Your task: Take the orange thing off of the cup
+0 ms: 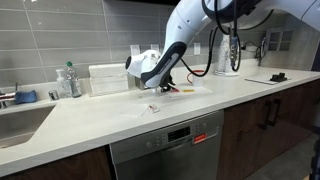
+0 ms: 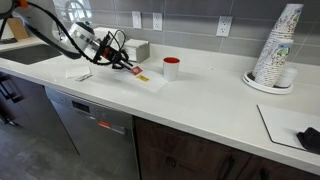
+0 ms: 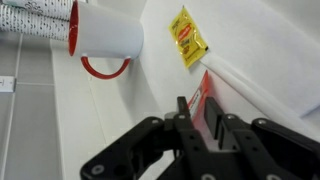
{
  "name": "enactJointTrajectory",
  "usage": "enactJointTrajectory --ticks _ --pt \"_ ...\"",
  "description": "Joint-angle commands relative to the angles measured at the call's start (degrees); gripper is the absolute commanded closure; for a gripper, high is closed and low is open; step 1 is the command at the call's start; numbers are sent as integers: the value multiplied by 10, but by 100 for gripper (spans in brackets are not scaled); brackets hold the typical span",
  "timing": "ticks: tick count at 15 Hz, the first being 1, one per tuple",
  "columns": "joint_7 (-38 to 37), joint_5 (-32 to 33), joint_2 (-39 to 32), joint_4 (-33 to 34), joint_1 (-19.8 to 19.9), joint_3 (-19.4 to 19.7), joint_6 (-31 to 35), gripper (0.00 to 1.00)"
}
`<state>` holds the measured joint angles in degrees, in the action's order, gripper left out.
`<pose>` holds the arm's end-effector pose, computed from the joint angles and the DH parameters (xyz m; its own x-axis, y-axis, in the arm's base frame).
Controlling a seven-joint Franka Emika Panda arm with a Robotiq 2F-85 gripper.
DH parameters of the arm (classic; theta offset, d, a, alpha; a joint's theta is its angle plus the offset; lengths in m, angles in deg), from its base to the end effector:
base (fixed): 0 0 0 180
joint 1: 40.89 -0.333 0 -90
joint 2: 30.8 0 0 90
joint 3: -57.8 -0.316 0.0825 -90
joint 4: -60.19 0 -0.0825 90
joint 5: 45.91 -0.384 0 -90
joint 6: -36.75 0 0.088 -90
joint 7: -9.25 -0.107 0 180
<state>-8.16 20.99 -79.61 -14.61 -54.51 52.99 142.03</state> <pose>0.7229 0.1470 0.2432 0.8959 0.4021 -0.1889 0.3618 -0.4137 0.8354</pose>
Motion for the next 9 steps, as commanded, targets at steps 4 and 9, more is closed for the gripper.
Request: enactJointTrajectory --ticks 4,9 --pt "102 -88 55 -14 19 -22 48 20" --pt "171 -218 141 -45 59 -34 124 0"
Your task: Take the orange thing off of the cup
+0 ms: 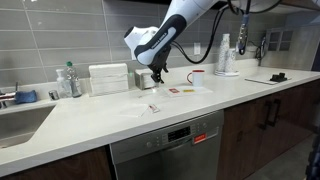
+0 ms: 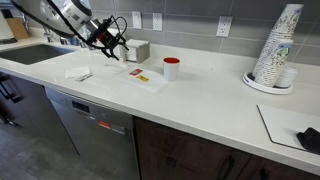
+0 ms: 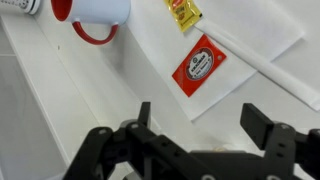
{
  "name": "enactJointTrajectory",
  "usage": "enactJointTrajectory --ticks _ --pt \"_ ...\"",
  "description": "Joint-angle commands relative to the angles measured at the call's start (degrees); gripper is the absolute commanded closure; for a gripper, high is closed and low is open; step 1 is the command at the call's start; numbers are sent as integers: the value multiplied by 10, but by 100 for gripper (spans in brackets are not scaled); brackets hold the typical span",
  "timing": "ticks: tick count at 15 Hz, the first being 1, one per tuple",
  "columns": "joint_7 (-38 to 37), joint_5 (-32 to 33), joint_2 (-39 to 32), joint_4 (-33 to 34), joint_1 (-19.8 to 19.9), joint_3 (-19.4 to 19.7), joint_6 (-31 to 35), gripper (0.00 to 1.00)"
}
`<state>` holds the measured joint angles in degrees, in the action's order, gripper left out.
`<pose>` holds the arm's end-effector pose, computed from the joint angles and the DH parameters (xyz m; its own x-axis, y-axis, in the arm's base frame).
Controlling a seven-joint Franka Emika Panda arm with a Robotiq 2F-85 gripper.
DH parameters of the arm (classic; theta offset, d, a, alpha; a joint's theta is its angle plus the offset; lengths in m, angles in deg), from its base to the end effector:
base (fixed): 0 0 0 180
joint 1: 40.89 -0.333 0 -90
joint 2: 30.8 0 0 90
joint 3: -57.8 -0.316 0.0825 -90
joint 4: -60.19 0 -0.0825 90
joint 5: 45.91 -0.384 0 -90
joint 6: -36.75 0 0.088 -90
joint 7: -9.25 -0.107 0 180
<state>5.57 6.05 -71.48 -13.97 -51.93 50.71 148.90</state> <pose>0.7297 0.1600 0.3430 0.8435 0.5263 -0.1073 0.4515 -0.5866 0.6723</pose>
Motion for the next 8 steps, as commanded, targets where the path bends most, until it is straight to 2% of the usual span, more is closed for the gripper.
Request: enactJointTrajectory --ticks 1,5,8 --pt "41 -94 74 -59 40 -10 80 0" --pt "67 -207 117 -115 70 -5 187 0" --pt "118 -314 151 -191 96 -10 262 0"
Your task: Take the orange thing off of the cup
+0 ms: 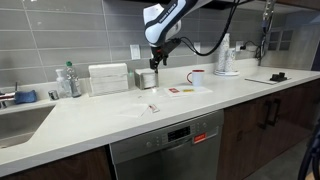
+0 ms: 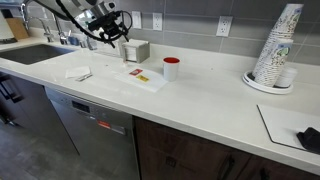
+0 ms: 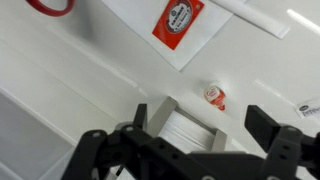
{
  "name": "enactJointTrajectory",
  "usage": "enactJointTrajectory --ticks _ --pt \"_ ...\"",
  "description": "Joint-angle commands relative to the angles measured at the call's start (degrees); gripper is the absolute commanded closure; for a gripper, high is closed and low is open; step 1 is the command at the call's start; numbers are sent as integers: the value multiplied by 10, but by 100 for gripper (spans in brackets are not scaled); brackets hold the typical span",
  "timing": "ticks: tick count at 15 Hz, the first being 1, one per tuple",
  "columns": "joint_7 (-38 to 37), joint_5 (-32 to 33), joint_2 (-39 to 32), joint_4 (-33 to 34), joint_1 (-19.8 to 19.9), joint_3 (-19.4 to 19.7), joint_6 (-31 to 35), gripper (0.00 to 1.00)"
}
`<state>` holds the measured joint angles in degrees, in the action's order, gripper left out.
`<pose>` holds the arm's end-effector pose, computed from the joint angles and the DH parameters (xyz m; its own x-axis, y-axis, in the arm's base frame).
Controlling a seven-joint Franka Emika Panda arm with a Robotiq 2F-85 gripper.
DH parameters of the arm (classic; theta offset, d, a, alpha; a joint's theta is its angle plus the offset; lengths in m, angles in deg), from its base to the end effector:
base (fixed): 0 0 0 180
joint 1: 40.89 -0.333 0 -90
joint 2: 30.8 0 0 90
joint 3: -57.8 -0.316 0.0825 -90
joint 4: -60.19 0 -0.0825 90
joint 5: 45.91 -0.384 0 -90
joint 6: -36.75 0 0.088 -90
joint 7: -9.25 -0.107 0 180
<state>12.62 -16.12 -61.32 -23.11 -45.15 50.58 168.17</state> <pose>0.7240 0.1177 0.4127 0.8221 0.5241 0.2222 0.4077 -0.8145 0.4127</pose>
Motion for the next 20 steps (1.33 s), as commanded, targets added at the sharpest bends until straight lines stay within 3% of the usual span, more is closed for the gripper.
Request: enactJointTrajectory --ticks 1,3,6,14,18,19,20 --pt "73 -131 63 -127 40 -16 86 0" --pt "121 -207 98 -181 61 -25 78 0" --pt "150 -251 172 -264 69 -12 59 0" --pt "189 -286 410 -460 65 45 62 0" --pt "304 -362 491 -509 39 105 56 0" --pt "354 -399 502 -520 23 128 83 0" --pt "274 -339 466 -479 37 103 59 0"
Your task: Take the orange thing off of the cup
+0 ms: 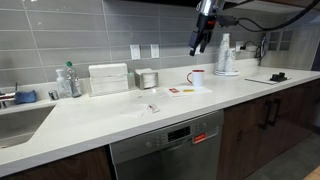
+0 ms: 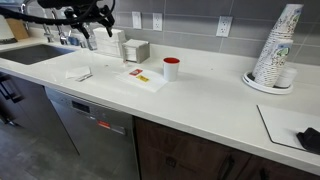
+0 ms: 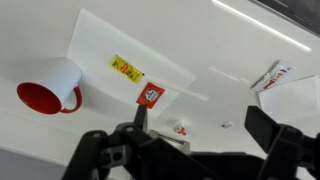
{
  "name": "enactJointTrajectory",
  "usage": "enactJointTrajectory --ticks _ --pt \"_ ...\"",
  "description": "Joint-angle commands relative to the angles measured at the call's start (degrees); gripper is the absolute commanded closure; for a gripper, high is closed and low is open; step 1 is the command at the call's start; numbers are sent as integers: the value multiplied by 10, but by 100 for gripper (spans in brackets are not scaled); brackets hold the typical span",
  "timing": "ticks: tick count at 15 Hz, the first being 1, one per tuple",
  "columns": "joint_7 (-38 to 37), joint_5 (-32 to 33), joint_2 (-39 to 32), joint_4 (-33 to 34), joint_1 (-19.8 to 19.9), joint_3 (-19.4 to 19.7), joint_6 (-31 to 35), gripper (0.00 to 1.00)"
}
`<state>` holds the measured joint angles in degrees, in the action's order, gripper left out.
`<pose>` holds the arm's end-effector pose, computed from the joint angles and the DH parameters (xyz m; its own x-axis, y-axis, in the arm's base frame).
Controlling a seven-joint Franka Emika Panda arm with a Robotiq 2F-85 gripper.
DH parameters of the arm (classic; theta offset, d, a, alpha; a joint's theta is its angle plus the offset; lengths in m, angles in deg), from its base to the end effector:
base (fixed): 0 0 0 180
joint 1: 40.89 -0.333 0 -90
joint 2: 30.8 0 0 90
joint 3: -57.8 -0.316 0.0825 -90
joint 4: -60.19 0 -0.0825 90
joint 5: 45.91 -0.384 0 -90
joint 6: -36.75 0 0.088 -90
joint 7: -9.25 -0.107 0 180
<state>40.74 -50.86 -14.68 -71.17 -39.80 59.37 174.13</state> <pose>0.4954 -0.0231 0.5044 0.8283 0.4264 0.3635 0.4113 -0.9032 0.1222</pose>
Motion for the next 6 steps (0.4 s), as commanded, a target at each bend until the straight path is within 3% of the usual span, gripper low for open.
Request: enactJointTrajectory --ticks 1,6 --pt "25 -13 14 -9 -22 29 3 0" --pt "50 -29 30 -24 -32 42 6 0"
